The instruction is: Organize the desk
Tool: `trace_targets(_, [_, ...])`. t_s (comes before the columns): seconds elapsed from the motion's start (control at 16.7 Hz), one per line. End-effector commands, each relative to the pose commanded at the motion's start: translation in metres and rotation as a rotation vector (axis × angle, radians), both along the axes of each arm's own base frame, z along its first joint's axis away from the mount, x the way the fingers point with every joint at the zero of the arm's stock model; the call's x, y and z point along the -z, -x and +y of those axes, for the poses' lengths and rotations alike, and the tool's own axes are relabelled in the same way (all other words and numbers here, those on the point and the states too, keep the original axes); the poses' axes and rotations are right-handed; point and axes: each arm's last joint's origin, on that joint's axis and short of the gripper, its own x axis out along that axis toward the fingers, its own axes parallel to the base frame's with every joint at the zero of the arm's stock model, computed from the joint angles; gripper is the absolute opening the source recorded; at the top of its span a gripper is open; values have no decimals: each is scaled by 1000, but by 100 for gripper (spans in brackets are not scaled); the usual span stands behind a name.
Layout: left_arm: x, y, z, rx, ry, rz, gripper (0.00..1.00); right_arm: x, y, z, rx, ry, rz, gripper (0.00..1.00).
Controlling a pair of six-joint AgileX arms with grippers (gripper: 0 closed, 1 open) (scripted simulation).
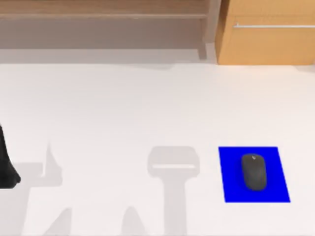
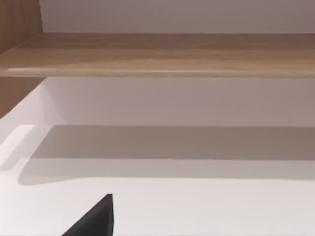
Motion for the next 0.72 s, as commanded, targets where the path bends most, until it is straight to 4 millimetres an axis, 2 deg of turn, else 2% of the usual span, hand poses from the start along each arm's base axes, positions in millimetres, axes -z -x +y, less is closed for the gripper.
trace_targets(0.3, [0, 0, 0, 0, 0, 0, 100, 19, -34, 18, -145, -217, 24, 0])
trace_targets(0.72, [0, 0, 0, 0, 0, 0, 100, 19, -85, 40, -316, -424, 9, 0])
